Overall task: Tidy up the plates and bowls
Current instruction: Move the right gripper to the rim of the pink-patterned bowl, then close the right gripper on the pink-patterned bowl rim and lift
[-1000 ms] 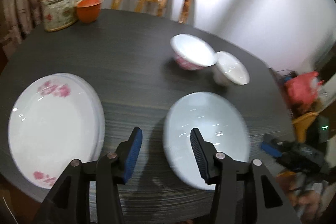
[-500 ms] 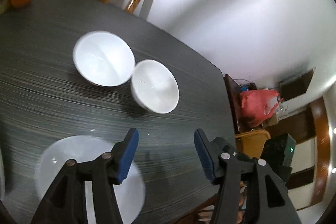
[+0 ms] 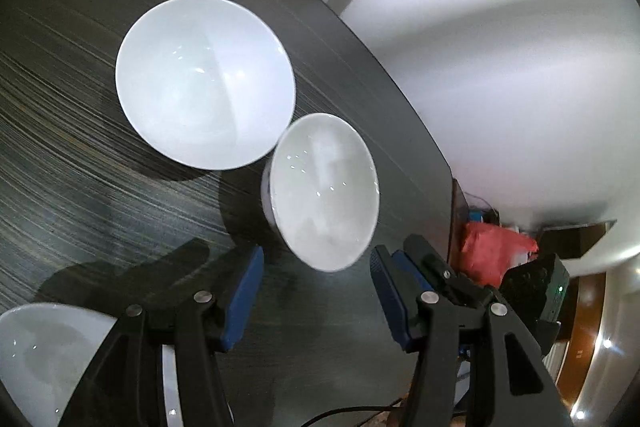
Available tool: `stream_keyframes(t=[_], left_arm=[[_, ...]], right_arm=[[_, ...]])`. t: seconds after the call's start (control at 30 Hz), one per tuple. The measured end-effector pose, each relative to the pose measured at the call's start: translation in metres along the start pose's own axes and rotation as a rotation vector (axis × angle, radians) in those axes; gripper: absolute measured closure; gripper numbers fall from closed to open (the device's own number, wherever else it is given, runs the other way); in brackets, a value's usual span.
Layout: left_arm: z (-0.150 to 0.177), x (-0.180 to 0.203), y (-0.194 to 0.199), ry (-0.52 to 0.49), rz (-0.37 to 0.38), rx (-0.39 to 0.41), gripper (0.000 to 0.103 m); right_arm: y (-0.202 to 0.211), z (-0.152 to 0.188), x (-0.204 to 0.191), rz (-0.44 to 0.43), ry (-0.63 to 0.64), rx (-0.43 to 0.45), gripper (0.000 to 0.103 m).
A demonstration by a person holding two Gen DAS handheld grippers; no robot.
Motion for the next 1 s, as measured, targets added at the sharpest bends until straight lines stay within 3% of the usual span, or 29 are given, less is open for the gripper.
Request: stream_keyframes(t=[0.27, 0.43, 0.47, 0.5, 0.53, 0.57, 0.67, 1.0], left_arm=[[-0.008, -0.010, -0.023, 0.036, -0.049, 0.058, 0.046], [-0.012, -0.009, -0.032, 0.026, -0.041, 0.067, 0.047], [-0.012, -0.009, -0.034, 0.010, -0.048, 0.065, 0.047], [-0.012, -0.008, -0.036, -0.002, -0.059, 0.062, 0.049], [-0.012, -0.008, -0.037, -0.003, -0.060, 0.058, 0.052], [-0.011, -0.008, -0.042, -0.011, -0.068, 0.043, 0.068], [-0.009, -0.011, -0.043, -0.053, -0.120, 0.032, 0.088], [0.003, -0.001, -0.032, -0.134, -0.093, 0.028, 0.089]], right_arm=[[-0.042, -0.009, -0.002, 0.052, 0.075, -0.050, 0.064], [-0.059, -0.008, -0.001, 0.082, 0.113, -0.077, 0.077], [-0.061, -0.009, 0.000, 0.084, 0.118, -0.080, 0.084], [-0.064, -0.008, 0.001, 0.087, 0.126, -0.086, 0.093], [-0.066, -0.009, 0.001, 0.084, 0.130, -0.087, 0.093], [-0.067, -0.009, 0.000, 0.082, 0.135, -0.087, 0.095], [-0.068, -0.010, -0.001, 0.089, 0.162, -0.084, 0.095], [-0.045, -0.002, 0.013, 0.078, 0.121, -0.056, 0.096]])
Point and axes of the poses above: each gripper's, at about its wrist camera, not at the fingertips, and y roughly against the way its jaws point, x to its right, z to its underside, the point moved 7 cm from there along -y, roughly the way its jaws point, and after that the axes turned 12 degrees about x, right-handed, at the moved point
